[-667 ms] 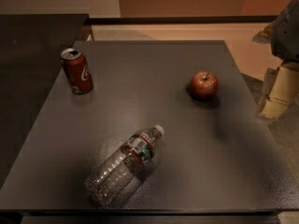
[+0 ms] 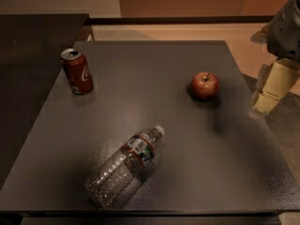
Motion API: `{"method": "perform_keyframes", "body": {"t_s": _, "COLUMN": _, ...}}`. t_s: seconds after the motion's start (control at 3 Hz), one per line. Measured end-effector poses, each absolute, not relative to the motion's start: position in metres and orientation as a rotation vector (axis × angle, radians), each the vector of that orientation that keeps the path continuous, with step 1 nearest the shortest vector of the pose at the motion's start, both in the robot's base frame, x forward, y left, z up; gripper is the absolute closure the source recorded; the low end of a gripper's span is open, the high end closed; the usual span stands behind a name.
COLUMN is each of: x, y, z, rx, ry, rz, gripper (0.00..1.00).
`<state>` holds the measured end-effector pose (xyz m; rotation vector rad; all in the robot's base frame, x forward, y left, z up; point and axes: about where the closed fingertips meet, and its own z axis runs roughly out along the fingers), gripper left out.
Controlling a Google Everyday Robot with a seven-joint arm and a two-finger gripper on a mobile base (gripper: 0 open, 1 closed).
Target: Pick apple
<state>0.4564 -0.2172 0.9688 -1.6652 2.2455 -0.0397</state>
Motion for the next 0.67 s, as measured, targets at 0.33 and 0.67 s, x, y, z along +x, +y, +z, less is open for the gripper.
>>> {"method": "perform_keyframes", "body": {"t_s": 0.33, "x": 0.483, "y": -0.22, "z": 0.956, "rx": -1.587, "ry": 2.25, "rz": 0.022, "gripper": 0.0}}
{"method": "perform_keyframes", "body": {"t_s": 0.67, "x": 0.509, "y": -0.218, "z": 0.942, "rx": -1.532, "ry": 2.239, "rz": 0.08, "gripper": 0.0}}
